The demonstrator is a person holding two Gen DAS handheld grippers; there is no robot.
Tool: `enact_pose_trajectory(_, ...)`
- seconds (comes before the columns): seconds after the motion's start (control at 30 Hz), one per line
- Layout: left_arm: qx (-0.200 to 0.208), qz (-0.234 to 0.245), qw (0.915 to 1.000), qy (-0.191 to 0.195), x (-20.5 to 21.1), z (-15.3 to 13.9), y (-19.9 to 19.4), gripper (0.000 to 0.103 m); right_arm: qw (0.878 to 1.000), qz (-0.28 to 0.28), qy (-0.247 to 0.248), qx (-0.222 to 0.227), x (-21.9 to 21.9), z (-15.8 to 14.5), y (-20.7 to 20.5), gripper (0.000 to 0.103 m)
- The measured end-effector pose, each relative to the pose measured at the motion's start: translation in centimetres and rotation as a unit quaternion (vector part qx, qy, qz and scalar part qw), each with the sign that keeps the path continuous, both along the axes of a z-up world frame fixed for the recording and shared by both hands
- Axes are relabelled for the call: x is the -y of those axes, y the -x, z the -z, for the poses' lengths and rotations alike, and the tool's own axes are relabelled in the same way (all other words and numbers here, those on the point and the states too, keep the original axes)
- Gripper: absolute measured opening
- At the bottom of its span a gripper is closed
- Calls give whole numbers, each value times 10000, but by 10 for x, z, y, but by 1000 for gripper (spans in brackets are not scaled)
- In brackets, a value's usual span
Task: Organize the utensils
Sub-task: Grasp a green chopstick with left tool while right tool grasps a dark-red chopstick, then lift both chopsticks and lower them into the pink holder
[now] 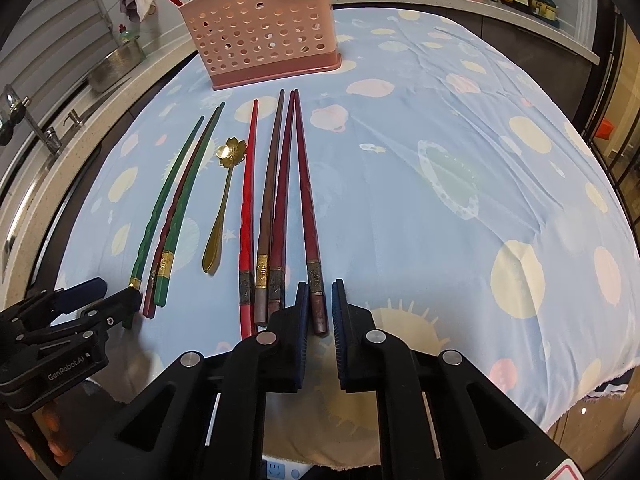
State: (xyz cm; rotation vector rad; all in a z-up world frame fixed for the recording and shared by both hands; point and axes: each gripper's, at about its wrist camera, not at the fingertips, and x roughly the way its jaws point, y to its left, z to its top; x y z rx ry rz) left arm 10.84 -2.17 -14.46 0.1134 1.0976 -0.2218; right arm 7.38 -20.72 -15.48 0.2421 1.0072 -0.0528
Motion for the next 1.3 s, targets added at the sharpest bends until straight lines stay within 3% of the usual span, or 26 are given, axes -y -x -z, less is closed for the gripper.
enact_pose_trajectory(0.2, -39, -66, 9998, 199, -12, -3, 0, 9, 10000, -33, -49, -4, 0, -1, 4, 8)
enact_pose_trajectory(0.37, -53, -111, 9993, 349, -19, -9, 2, 8, 10000, -48, -71, 46, 0, -7, 11, 7)
enact_pose_trajectory(0.57, 193, -211, 9982, 530, -29, -36, 8, 7, 9995, 7, -109, 311, 5, -32, 23, 7)
enact_pose_trajectory(1.0, 1068, -377, 9896, 888, -47, -115, 5, 7, 9904, 214, -124, 1361, 25, -116, 26, 7)
enact_pose_trajectory(1.3, 1659, -522, 9800, 965, -52, -158, -17, 7, 9827, 222, -155, 1831, 31, -150, 13, 7)
